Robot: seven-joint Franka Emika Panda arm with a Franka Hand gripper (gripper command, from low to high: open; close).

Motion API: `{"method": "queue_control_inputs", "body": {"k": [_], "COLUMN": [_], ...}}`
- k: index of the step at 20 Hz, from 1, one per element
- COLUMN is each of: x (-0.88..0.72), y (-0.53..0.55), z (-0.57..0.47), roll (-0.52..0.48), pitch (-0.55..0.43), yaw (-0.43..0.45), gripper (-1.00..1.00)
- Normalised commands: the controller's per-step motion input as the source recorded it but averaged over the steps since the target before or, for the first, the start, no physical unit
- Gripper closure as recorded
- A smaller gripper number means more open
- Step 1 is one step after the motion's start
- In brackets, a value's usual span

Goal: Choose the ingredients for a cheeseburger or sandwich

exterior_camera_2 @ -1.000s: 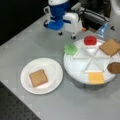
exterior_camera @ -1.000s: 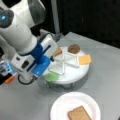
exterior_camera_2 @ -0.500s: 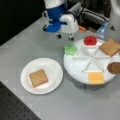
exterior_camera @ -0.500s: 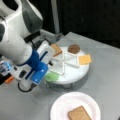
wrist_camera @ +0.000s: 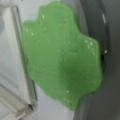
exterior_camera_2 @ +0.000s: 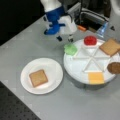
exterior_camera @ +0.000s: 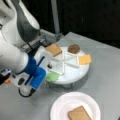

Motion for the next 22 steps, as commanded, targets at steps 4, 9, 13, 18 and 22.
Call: {"method": "queue_control_inputs", "body": {"k": [4,9,13,18,22], "x": [0.19,0.20,0.24,0.28,0.27], "y": [-0.31,-0.30,-0.28,-0.31,-0.34], "z": [-0.05,-0.06,-0.06,-0.05,-0.06], "roll": [0.498,0.473,0.480,0.449,0.385], "pitch": [-0.018,-0.051,-0.048,-0.029,-0.034], "yaw": [0.161,0.178,0.178,0.182,0.173], "gripper": [-1.00,-1.00,-1.00,-1.00,-1.00]}}
